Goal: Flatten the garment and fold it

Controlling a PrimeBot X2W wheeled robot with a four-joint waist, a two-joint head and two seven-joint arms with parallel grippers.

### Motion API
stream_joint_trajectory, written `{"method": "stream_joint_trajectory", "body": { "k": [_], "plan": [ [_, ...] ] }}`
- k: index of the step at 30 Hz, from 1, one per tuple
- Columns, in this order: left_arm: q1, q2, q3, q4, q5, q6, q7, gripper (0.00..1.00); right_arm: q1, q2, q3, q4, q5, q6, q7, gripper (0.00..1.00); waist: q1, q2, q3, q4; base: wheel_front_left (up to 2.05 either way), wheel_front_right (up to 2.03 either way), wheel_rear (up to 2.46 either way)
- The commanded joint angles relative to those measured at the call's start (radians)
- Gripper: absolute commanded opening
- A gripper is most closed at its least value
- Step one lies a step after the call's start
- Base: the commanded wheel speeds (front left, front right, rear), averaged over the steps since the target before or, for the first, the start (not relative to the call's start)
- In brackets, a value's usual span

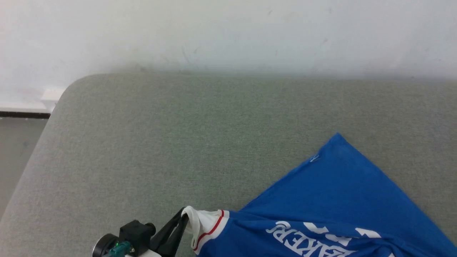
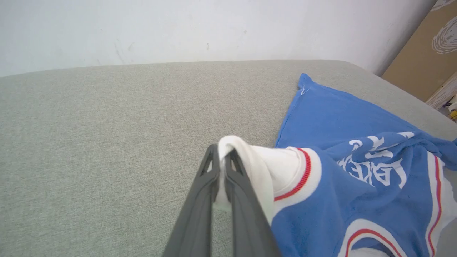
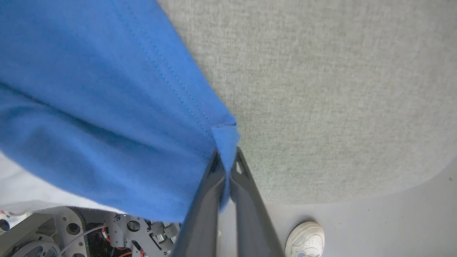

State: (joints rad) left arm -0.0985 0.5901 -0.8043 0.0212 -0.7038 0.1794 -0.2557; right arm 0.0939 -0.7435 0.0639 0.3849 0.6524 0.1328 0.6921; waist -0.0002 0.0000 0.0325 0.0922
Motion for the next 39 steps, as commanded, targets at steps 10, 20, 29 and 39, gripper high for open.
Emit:
{"method": "stream_joint_trajectory", "body": {
  "k": [10,20,29,39],
  "plan": [
    [-0.03,-0.022,-0.007,-0.012,0.033,-0.012,0.0,0.0,-0.036,0.067,-0.092,-0.293,-0.109,-0.002,0.097,1.0,0.0002,0.0,0.018,0.039,0.0,0.0,0.0],
    [-0.131,-0.063,-0.051,-0.066,0.095,-0.027,0.037,0.0,-0.414,0.087,0.17,-0.298,-0.144,-0.002,0.123,1.0,0.0002,0.0,0.127,0.161,0.0,0.0,0.0],
    [-0.202,-0.12,-0.067,-0.061,0.12,-0.042,0.034,0.0,-0.643,0.074,0.307,-0.028,-0.178,-0.002,0.142,1.0,0.0002,0.0,0.204,0.244,0.0,0.0,0.0],
    [-0.224,-0.152,-0.079,-0.043,0.125,-0.059,0.022,0.0,-0.683,0.06,0.435,0.127,-0.105,-0.002,0.136,1.0,0.0002,0.0,0.25,0.278,0.0,0.0,0.0]
  ]
}}
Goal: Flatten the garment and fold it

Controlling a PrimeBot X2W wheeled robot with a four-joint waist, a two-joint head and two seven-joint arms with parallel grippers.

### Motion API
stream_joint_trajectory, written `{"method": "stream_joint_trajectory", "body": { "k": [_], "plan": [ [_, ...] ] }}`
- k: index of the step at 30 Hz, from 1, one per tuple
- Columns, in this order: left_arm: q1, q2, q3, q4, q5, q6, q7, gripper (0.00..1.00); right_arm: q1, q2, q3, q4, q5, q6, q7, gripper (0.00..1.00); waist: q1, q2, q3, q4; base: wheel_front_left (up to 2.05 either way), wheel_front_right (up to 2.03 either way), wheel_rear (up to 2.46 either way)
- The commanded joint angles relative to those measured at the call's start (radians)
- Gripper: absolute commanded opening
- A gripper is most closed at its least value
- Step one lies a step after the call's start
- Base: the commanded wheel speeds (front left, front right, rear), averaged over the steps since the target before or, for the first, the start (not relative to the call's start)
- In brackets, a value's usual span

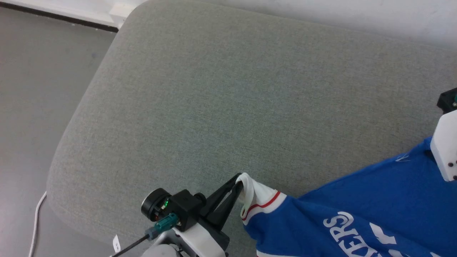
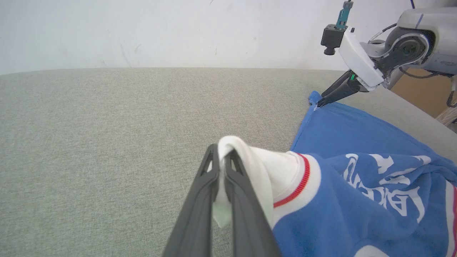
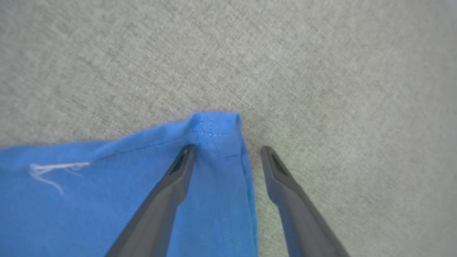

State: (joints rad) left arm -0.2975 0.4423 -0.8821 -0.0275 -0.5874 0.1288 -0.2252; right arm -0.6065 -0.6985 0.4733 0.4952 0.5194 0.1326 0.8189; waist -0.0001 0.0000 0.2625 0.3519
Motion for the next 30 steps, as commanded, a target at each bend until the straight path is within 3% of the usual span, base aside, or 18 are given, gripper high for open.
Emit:
{"method": "stream_joint_trajectory", "body": {
  "k": [1,2,3,4,7,13,20,30],
  "plan": [
    [-0.028,-0.004,-0.001,0.01,0.009,-0.011,-0.009,0.0,0.022,0.018,0.035,0.02,0.057,-0.002,0.013,1.0,0.0001,0.0,0.023,0.018,0.0,0.0,0.0],
    [-0.03,-0.004,-0.002,0.015,0.009,-0.013,-0.01,0.0,0.026,0.018,0.047,0.022,0.078,-0.002,0.015,1.0,0.0001,0.0,0.026,0.019,0.0,0.0,0.0],
    [-0.031,-0.004,-0.001,0.019,0.009,-0.015,-0.011,0.0,0.029,0.012,0.064,0.023,0.089,-0.002,0.019,0.27,0.0001,0.0,0.028,0.018,0.0,0.0,0.0],
    [-0.033,-0.003,-0.001,0.024,0.009,-0.017,-0.012,0.0,0.031,0.002,0.084,0.022,0.095,-0.002,0.02,0.0,0.0001,0.0,0.03,0.018,0.0,0.0,0.0],
    [-0.039,-0.001,0.001,0.038,0.008,-0.022,-0.014,0.0,0.023,-0.016,0.106,0.026,0.117,-0.002,-0.019,0.0,0.0001,0.0,0.028,0.011,0.0,0.0,0.0],
    [-0.058,0.035,0.012,0.065,0.004,-0.039,-0.006,0.0,-0.044,-0.008,0.076,0.056,0.121,-0.002,-0.215,0.0,0.0001,0.0,-0.028,-0.029,0.0,0.0,0.0],
    [-0.125,0.127,0.062,0.032,0.012,-0.047,0.024,0.0,-0.11,-0.016,0.032,0.026,0.141,-0.002,-0.396,0.0,0.0001,0.0,-0.144,-0.108,0.0,0.0,0.0],
    [-0.221,0.249,0.162,-0.051,-0.011,-0.041,0.087,0.0,-0.134,-0.034,-0.042,-0.118,0.199,-0.002,-0.527,0.0,0.0001,0.0,-0.283,-0.212,0.0,0.0,0.0]
  ]
}}
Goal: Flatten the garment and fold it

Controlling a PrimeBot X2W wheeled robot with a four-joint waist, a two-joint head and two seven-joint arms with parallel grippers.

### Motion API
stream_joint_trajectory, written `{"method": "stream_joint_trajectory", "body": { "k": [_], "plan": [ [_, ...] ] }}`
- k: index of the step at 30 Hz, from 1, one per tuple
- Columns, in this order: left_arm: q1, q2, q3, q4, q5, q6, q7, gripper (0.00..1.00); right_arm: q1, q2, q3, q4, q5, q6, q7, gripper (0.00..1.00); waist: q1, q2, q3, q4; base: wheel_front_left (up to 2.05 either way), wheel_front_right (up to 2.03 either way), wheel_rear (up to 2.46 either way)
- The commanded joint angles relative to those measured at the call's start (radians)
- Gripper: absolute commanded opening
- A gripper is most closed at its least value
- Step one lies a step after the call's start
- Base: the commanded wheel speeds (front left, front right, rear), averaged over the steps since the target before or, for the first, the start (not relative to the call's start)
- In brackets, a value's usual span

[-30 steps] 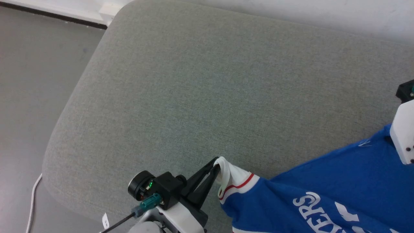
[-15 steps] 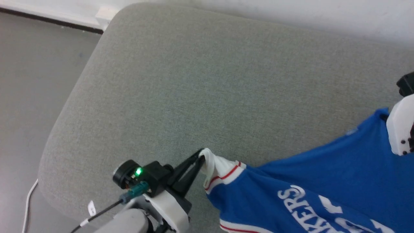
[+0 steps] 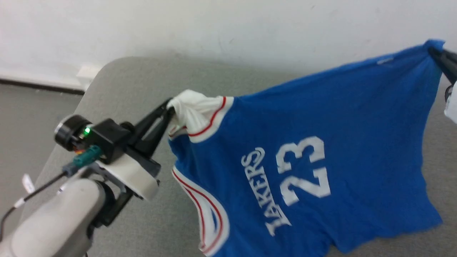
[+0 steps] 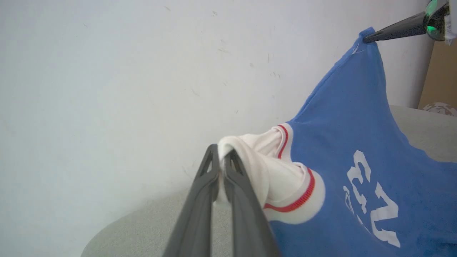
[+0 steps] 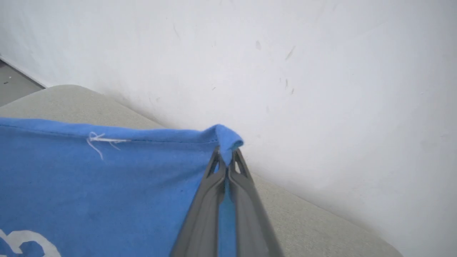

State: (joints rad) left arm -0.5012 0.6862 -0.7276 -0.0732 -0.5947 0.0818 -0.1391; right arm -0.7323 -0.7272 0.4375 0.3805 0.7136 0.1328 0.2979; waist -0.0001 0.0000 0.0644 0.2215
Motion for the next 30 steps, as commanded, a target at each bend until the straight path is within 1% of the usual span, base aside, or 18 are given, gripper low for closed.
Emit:
{"method": "stream_joint_trajectory", "body": {
  "k": [1,5,9,14,19,22,24,26,30],
  "plan": [
    [-0.026,0.019,0.019,-0.019,-0.005,0.01,0.009,0.0,-0.006,-0.008,-0.015,-0.025,0.007,-0.002,-0.016,0.0,0.0001,0.0,-0.1,-0.094,0.0,0.0,0.0],
    [-0.056,0.065,0.061,-0.075,-0.013,0.028,0.038,0.0,0.008,-0.022,-0.06,-0.124,0.011,-0.002,-0.039,0.0,0.0001,0.0,-0.136,-0.132,0.0,0.0,0.0],
    [-0.08,0.106,0.107,-0.13,-0.022,0.06,0.067,0.0,0.03,-0.027,-0.116,-0.223,0.009,-0.002,-0.04,0.0,0.0001,0.0,-0.156,-0.163,0.0,0.0,0.0],
    [-0.118,0.145,0.17,-0.188,-0.043,0.1,0.105,0.0,0.047,-0.004,-0.202,-0.338,-0.007,-0.002,-0.002,0.0,0.0001,0.0,-0.151,-0.198,0.0,0.0,0.0],
    [-0.199,0.188,0.223,-0.208,-0.041,0.119,0.158,0.0,0.024,0.039,-0.276,-0.402,-0.043,-0.002,0.053,0.0,0.0001,0.0,-0.105,-0.23,0.0,0.0,0.0],
    [-0.282,0.194,0.245,-0.198,-0.045,0.108,0.196,0.0,-0.026,0.059,-0.299,-0.412,-0.071,-0.002,0.072,0.0,0.0001,0.0,-0.048,-0.247,0.0,0.0,0.0],
    [-0.348,0.193,0.249,-0.17,-0.041,0.086,0.215,0.0,-0.07,0.067,-0.305,-0.402,-0.096,-0.002,0.072,0.0,0.0001,0.0,-0.003,-0.256,0.0,0.0,0.0],
    [-0.421,0.182,0.249,-0.128,-0.044,0.058,0.236,0.0,-0.126,0.076,-0.302,-0.38,-0.119,-0.002,0.064,0.0,0.0001,0.0,0.052,-0.264,0.0,0.0,0.0],
    [-0.589,0.147,0.224,-0.004,-0.026,-0.017,0.278,0.0,-0.263,0.09,-0.273,-0.292,-0.16,-0.002,0.023,0.0,0.0001,0.0,0.171,-0.279,0.0,0.0,0.0]
  ]
}}
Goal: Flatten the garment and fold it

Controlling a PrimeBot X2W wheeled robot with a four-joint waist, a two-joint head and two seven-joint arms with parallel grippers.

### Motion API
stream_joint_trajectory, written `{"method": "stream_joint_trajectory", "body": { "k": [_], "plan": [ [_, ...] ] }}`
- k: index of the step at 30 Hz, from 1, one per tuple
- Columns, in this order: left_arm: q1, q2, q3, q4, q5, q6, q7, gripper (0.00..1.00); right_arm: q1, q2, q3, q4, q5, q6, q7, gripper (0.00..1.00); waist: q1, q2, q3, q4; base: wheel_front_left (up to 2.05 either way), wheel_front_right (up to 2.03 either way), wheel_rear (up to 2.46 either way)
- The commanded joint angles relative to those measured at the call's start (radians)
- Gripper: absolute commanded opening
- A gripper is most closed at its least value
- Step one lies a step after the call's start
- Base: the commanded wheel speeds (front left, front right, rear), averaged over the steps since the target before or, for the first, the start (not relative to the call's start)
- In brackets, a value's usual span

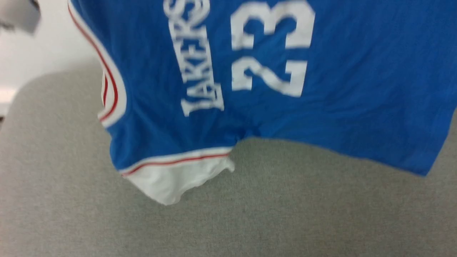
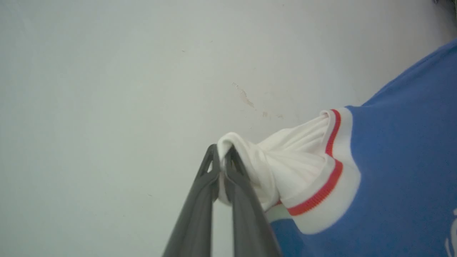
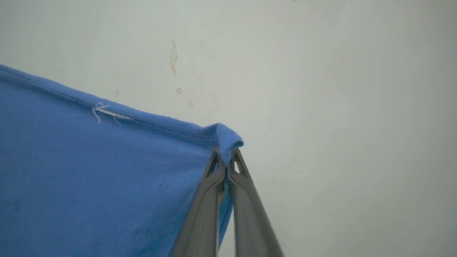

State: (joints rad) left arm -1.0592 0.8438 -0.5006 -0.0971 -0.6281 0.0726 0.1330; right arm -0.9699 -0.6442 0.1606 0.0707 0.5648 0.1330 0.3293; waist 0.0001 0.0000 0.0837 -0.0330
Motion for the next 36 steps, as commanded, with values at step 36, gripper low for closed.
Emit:
{"method": "stream_joint_trajectory", "body": {
  "k": [36],
  "plan": [
    [-0.254,-0.432,-0.202,0.794,0.236,-0.186,-0.394,0.0,-0.266,0.14,0.363,0.768,-0.061,-0.002,-0.554,0.0,-0.0001,0.0,0.399,0.047,0.0,0.0,0.0]
  ]
}}
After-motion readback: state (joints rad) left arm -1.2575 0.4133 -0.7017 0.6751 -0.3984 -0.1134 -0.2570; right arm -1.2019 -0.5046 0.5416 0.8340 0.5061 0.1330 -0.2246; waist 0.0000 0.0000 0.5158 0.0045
